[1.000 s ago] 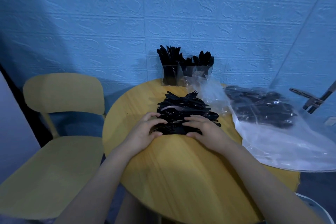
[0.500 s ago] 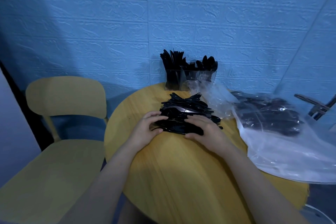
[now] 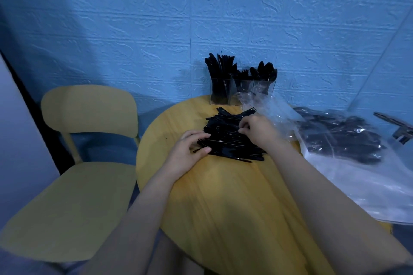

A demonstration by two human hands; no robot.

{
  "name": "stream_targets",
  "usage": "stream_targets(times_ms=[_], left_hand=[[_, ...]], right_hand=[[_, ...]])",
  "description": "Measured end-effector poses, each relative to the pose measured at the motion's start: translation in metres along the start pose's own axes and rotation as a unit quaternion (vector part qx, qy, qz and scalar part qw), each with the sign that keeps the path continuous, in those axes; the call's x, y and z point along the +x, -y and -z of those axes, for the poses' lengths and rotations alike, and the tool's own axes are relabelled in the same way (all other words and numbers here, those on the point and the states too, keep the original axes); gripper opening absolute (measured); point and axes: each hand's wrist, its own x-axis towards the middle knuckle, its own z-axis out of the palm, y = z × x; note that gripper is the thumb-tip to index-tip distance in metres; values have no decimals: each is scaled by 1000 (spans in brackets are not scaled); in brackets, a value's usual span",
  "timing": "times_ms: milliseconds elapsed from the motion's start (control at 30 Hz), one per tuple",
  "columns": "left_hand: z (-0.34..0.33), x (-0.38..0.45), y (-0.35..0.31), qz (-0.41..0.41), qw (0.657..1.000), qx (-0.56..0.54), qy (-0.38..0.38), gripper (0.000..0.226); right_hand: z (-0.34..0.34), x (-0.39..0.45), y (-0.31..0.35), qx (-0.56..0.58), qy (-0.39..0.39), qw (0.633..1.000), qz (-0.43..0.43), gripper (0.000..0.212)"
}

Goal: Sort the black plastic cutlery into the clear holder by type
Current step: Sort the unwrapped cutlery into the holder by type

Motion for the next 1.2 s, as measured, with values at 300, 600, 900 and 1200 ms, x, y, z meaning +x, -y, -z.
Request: stream_targets(times_ms=[300, 600, 900, 1200], left_hand=[[1, -1, -3, 9, 999, -19, -48, 22], [0, -17, -35, 18, 969, -192, -153, 19], [-6, -32, -52, 122, 918, -377, -14, 54], [11, -37, -33, 172, 897, -370, -169, 24]], right_hand=[[3, 1, 2, -1, 19, 1000, 3, 13], [29, -47, 35, 406, -92, 909, 21, 7], [7, -65, 73, 429, 16, 900, 80, 7], [-9, -67, 25, -14, 22, 992, 127, 25]])
